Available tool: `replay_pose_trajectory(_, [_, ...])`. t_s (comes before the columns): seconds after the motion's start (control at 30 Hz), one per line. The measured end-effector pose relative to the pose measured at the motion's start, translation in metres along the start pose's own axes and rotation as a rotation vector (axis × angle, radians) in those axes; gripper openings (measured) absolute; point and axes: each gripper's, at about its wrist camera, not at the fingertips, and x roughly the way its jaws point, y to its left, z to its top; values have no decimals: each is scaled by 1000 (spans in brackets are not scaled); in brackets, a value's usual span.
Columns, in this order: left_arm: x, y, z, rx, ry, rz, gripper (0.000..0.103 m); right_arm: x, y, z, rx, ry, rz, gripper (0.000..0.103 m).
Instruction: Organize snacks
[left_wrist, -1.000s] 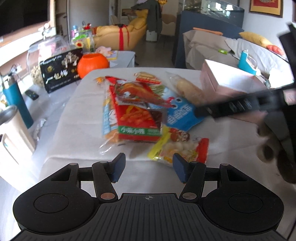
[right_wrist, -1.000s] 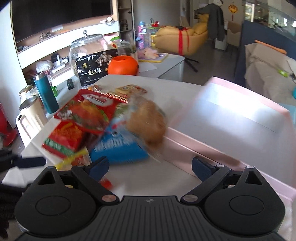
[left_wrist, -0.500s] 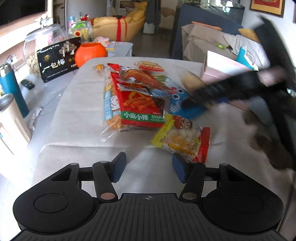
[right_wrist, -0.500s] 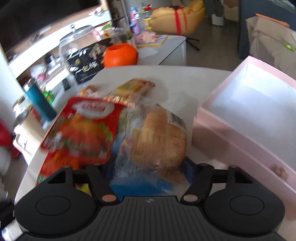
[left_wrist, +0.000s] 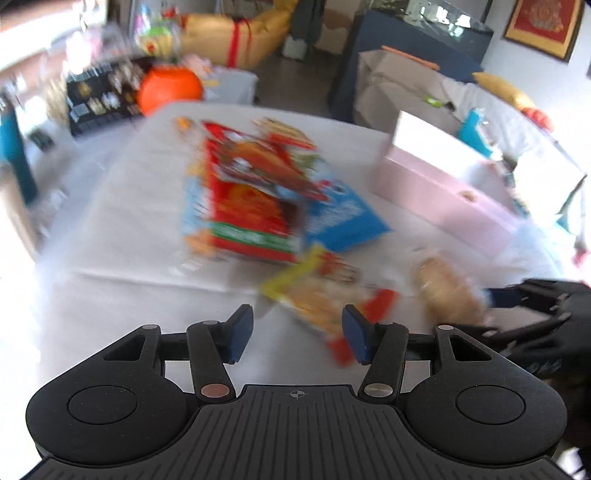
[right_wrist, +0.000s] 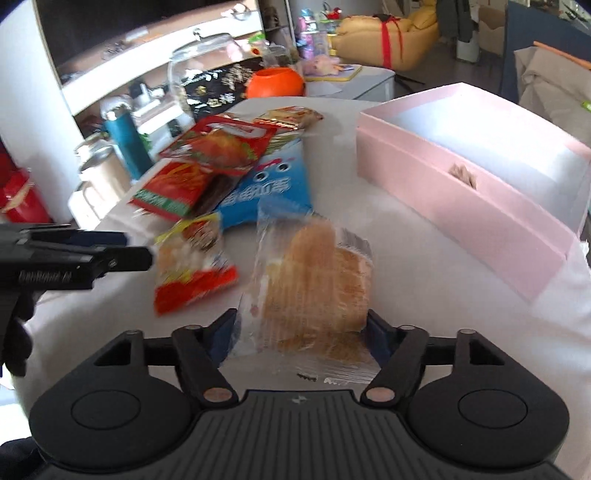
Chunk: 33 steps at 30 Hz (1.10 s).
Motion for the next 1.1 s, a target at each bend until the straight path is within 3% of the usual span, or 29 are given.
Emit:
replay_pose_trajectory(0.07, [8, -6, 2, -34, 24, -33, 58, -6, 1, -7, -16, -31, -35, 79])
replay_pose_trajectory(0.2, [29, -24, 11, -18, 22, 0, 59, -10, 1, -17, -24, -81, -97, 81])
replay_pose_trajectory(0.57, [53, -69, 6, 252, -24, 66, 63, -13, -5, -44, -1, -132, -152, 85])
replay_pose_trajectory(0.8, [37, -60, -3, 245, -9, 12, 54, -12, -3, -45, -9, -136, -165, 86])
replay_pose_trajectory(1.1, [30, -57, -12, 221, 3, -27, 57, -13, -1, -46, -12, -135, -173, 87])
